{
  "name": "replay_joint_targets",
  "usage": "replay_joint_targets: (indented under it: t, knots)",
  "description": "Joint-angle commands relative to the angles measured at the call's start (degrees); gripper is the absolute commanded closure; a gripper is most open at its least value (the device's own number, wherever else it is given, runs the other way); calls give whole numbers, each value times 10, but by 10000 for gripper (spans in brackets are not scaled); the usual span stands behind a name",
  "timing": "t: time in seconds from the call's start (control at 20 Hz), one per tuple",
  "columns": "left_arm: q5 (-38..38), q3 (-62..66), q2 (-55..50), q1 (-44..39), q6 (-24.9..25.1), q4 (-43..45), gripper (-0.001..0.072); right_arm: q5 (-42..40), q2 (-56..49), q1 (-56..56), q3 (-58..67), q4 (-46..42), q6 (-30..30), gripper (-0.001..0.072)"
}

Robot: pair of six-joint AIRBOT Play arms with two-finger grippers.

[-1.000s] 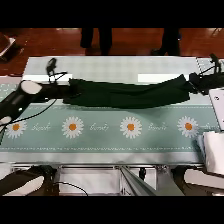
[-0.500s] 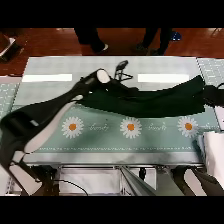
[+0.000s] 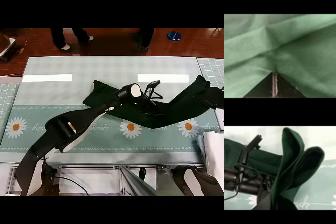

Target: Fold the shirts.

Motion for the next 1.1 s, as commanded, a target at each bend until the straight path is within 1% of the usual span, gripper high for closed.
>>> replay_joint_targets:
  t: [0.0,0.1,0.2,0.3,0.4,0.6,0.75,0.9,1.05]
  knots:
    - [-78,27,4,52,14,2,684,-1,2,0,0,18,-1,683]
    - [-132,26,38,120,3,63,684,-11,1,0,0,47,-2,683]
    - [-169,-2,107,193,-9,163,683,-22,-2,0,7,76,-3,683]
    - [-162,-67,202,259,-11,230,683,-25,-25,20,31,95,-4,683]
    - [-124,-165,316,315,-4,260,683,-38,-68,89,72,93,0,683]
    - [-2,-419,566,392,-5,267,683,-125,-203,285,162,91,21,683]
    - [47,-587,713,411,-7,266,683,-162,-334,398,245,91,30,683]
    - [53,-701,800,412,-22,264,683,-167,-465,467,337,91,42,683]
    - [53,-751,820,412,-27,256,683,-162,-566,505,408,91,54,682]
